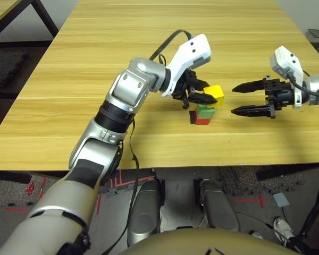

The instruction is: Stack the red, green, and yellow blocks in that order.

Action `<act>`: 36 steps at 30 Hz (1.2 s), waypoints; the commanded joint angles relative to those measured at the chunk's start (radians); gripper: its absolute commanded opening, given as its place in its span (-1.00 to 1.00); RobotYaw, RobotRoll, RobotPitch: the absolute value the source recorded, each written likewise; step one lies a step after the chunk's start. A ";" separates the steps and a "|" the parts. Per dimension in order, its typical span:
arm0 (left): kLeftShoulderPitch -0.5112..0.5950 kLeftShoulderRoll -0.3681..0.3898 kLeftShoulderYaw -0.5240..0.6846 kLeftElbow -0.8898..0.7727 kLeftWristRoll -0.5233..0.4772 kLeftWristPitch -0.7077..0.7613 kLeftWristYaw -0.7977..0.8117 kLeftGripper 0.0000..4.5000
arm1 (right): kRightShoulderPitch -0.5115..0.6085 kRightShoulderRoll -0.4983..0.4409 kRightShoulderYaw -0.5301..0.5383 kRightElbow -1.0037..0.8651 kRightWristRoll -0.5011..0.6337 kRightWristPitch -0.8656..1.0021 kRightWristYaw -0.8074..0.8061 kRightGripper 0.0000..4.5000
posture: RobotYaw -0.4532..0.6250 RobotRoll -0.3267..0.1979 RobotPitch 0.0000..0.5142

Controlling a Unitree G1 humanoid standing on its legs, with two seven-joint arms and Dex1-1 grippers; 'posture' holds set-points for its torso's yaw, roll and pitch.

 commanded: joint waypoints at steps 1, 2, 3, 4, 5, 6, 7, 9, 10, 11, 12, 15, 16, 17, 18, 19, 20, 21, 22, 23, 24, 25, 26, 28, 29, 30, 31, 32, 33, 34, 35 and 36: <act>0.012 0.018 -0.027 0.001 0.005 -0.025 -0.014 -0.16 | 0.019 -0.007 -0.018 -0.017 0.013 0.008 -0.010 1.00 | 0.19 -0.02 -0.54; 0.013 0.021 -0.028 0.002 0.003 -0.028 -0.014 -0.16 | 0.019 -0.006 -0.017 -0.016 0.013 0.007 -0.011 1.00 | 0.20 -0.02 -0.54; 0.013 0.024 -0.029 0.004 0.002 -0.029 -0.015 -0.16 | 0.020 -0.006 -0.016 -0.017 0.014 0.008 -0.012 1.00 | 0.20 -0.02 -0.53; 0.013 0.027 -0.030 0.005 0.001 -0.030 -0.015 -0.16 | 0.021 -0.006 -0.016 -0.018 0.015 0.009 -0.013 1.00 | 0.20 -0.02 -0.53; 0.011 0.029 -0.031 0.007 0.002 -0.034 -0.016 -0.16 | 0.021 -0.004 -0.016 -0.018 0.016 0.009 -0.014 1.00 | 0.20 -0.02 -0.53; 0.010 0.032 -0.033 0.008 0.004 -0.037 -0.017 -0.16 | 0.021 -0.003 -0.015 -0.018 0.016 0.010 -0.016 1.00 | 0.20 -0.01 -0.53; 0.009 0.034 -0.035 0.009 0.005 -0.040 -0.018 -0.16 | 0.020 -0.002 -0.014 -0.016 0.015 0.009 -0.016 1.00 | 0.20 -0.01 -0.53; 0.009 0.035 -0.037 0.009 0.005 -0.041 -0.019 -0.16 | 0.019 -0.001 -0.013 -0.012 0.014 0.006 -0.016 1.00 | 0.20 -0.01 -0.53; 0.009 0.035 -0.039 0.008 0.005 -0.044 -0.020 -0.16 | 0.019 0.000 -0.013 -0.010 0.014 0.005 -0.017 1.00 | 0.20 -0.01 -0.53; 0.009 0.035 -0.041 0.008 0.006 -0.046 -0.021 -0.16 | 0.018 0.000 -0.013 -0.008 0.013 0.004 -0.016 1.00 | 0.20 -0.01 -0.53; 0.009 0.034 -0.044 0.007 0.006 -0.047 -0.021 -0.16 | 0.018 0.000 -0.012 -0.008 0.013 0.004 -0.017 1.00 | 0.21 -0.01 -0.53; 0.011 0.027 -0.051 -0.003 0.007 -0.050 -0.016 -0.01 | 0.023 -0.003 -0.015 -0.008 0.014 0.005 -0.016 1.00 | 0.21 -0.01 -0.52; 0.011 0.019 -0.045 -0.008 0.002 -0.044 -0.009 0.17 | 0.024 -0.004 -0.016 -0.007 0.015 0.004 -0.015 1.00 | 0.21 -0.02 -0.53; 0.006 0.011 -0.029 -0.015 -0.008 -0.034 0.004 0.30 | 0.025 -0.005 -0.018 -0.004 0.015 0.002 -0.015 1.00 | 0.20 -0.02 -0.53; 0.000 0.005 -0.011 -0.023 -0.018 -0.025 0.016 0.42 | 0.024 -0.007 -0.020 0.002 0.014 -0.002 -0.012 1.00 | 0.20 -0.03 -0.54; -0.009 -0.002 0.023 -0.038 -0.037 -0.007 0.035 0.61 | 0.023 -0.010 -0.023 0.012 0.014 -0.009 -0.008 1.00 | 0.20 -0.04 -0.54; -0.016 -0.010 0.057 -0.055 -0.055 0.012 0.057 0.73 | 0.022 -0.014 -0.028 0.023 0.013 -0.016 -0.005 1.00 | 0.19 -0.05 -0.55; -0.020 -0.019 0.108 -0.082 -0.083 0.025 0.084 0.89 | 0.022 -0.016 -0.040 0.035 0.020 -0.018 -0.002 1.00 | 0.19 -0.06 -0.56; -0.022 -0.031 0.156 -0.108 -0.108 0.031 0.115 0.98 | 0.020 -0.019 -0.055 0.049 0.028 -0.018 -0.002 1.00 | 0.18 -0.08 -0.57; -0.024 -0.049 0.225 -0.140 -0.138 0.059 0.170 0.98 | 0.016 -0.024 -0.079 0.071 0.039 -0.009 -0.005 1.00 | 0.18 -0.10 -0.59; -0.024 -0.066 0.290 -0.169 -0.163 0.087 0.230 0.98 | 0.011 -0.028 -0.104 0.097 0.047 -0.001 -0.015 1.00 | 0.17 -0.11 -0.59; -0.020 -0.082 0.351 -0.194 -0.180 0.108 0.293 0.98 | 0.005 -0.032 -0.128 0.129 0.050 0.004 -0.034 1.00 | 0.18 -0.12 -0.60; -0.006 -0.102 0.429 -0.222 -0.188 0.102 0.379 0.98 | -0.004 -0.041 -0.156 0.186 0.045 -0.009 -0.059 1.00 | 0.18 -0.15 -0.60; 0.071 -0.141 0.603 -0.290 -0.167 0.037 0.586 0.98 | -0.028 -0.049 -0.233 0.354 0.018 -0.083 -0.185 1.00 | 0.19 -0.18 -0.59; 0.150 -0.158 0.685 -0.336 -0.148 0.000 0.675 0.98 | -0.032 -0.046 -0.276 0.437 0.007 -0.143 -0.268 1.00 | 0.19 -0.18 -0.59; 0.205 -0.171 0.727 -0.367 -0.138 -0.023 0.736 0.98 | -0.039 -0.044 -0.302 0.499 -0.001 -0.190 -0.318 1.00 | 0.19 -0.18 -0.59; 0.299 -0.181 0.765 -0.401 -0.116 -0.071 0.783 0.98 | -0.050 -0.031 -0.339 0.570 -0.003 -0.258 -0.403 1.00 | 0.19 -0.17 -0.58; 0.384 -0.186 0.788 -0.425 -0.100 -0.118 0.820 0.98 | -0.062 -0.019 -0.370 0.635 -0.003 -0.320 -0.468 1.00 | 0.18 -0.17 -0.57; 0.467 -0.192 0.791 -0.431 -0.080 -0.173 0.843 0.98 | -0.078 -0.006 -0.402 0.700 -0.001 -0.377 -0.539 1.00 | 0.18 -0.17 -0.55; 0.521 -0.197 0.786 -0.434 -0.066 -0.212 0.862 0.98 | -0.092 0.000 -0.423 0.752 -0.003 -0.419 -0.583 1.00 | 0.18 -0.16 -0.54; 0.580 -0.203 0.777 -0.422 -0.042 -0.285 0.877 0.98 | -0.098 0.006 -0.440 0.801 -0.008 -0.458 -0.632 1.00 | 0.16 -0.14 -0.55; 0.626 -0.207 0.768 -0.408 -0.022 -0.344 0.889 0.98 | -0.103 0.009 -0.452 0.843 -0.015 -0.494 -0.674 1.00 | 0.15 -0.15 -0.55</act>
